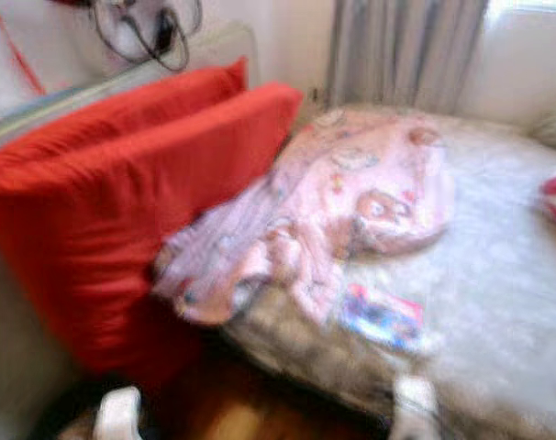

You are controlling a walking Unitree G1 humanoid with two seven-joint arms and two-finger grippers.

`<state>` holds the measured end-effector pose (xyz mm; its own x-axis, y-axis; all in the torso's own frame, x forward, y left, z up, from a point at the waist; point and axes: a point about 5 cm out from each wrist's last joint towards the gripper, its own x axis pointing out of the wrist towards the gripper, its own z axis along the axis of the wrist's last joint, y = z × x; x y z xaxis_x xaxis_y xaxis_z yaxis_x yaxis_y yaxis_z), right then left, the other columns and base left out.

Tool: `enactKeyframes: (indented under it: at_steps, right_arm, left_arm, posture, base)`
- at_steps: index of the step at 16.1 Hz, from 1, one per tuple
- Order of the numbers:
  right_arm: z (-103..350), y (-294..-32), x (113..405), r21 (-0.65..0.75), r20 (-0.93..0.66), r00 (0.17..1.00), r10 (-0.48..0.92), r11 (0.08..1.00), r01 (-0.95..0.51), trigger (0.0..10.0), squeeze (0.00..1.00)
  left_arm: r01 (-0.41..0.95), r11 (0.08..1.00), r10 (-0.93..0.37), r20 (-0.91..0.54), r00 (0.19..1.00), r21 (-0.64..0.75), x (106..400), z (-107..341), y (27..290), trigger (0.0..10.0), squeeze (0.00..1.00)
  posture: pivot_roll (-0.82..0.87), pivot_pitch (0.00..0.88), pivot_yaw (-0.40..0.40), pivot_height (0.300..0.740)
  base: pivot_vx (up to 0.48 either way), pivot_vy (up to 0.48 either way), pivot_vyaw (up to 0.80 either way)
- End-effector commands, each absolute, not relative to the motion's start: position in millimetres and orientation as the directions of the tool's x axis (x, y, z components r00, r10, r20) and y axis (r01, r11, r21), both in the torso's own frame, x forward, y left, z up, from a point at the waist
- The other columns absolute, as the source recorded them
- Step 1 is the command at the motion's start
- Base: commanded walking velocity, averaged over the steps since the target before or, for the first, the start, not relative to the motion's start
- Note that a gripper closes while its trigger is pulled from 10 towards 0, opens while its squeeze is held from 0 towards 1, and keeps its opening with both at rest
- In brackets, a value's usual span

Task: Clean up the room

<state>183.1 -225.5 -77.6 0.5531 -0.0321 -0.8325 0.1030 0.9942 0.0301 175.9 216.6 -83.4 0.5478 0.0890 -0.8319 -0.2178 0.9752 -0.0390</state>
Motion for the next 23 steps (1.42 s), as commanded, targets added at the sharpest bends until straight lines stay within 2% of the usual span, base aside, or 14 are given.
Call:
enactKeyframes:
  at_steps: [1, 5, 11, 19, 23]
  right_arm:
    - [-77.8, -235.8, 177.7, -0.001, -0.844, 0.533, -0.061, 0.994, 0.113, 10.0, 0.0]
    - [-77.8, -235.5, 177.9, 0.006, -0.843, 0.535, -0.061, 0.993, 0.122, 10.0, 0.0]
    - [-77.2, -235.2, 178.9, 0.017, -0.833, 0.55, -0.064, 0.99, 0.14, 10.0, 0.0]
    - [-72.9, -233.5, 184.3, 0.089, -0.758, 0.648, -0.075, 0.972, 0.216, 10.0, 0.0]
    - [-73.7, -232.2, 181.7, 0.1, -0.746, 0.662, -0.074, 0.97, 0.221, 10.0, 0.0]
  left_arm:
    - [-0.219, 0.974, 0.079, -0.827, 0.557, -0.055, 180.6, -82.2, 211.6, 10.0, 0.0]
    - [-0.219, 0.974, 0.079, -0.826, 0.558, -0.055, 180.9, -82.1, 211.7, 10.0, 0.0]
    - [-0.22, 0.974, 0.08, -0.825, 0.559, -0.055, 181.2, -81.9, 211.8, 10.0, 0.0]
    - [-0.232, 0.971, 0.1, -0.779, 0.619, -0.06, 185.7, -77.9, 214.1, 10.0, 0.0]
    - [-0.196, 0.978, 0.079, -0.76, 0.645, -0.065, 185.7, -76.9, 213.8, 10.0, 0.0]
  posture:
    - [-0.03, 0.0, 0.043, 0.74]
    - [-0.03, 0.0, 0.042, 0.74]
    - [-0.02, 0.0, 0.044, 0.74]
    - [-0.02, 0.0, 0.054, 0.74]
    - [-0.02, 0.0, 0.066, 0.74]
  base:
    - [0.292, 0.0, -0.75]
    - [0.292, 0.0, -0.75]
    - [0.293, 0.0, 0.0]
    - [0.0, 0.0, 0.0]
    - [0.0, 0.0, 0.0]
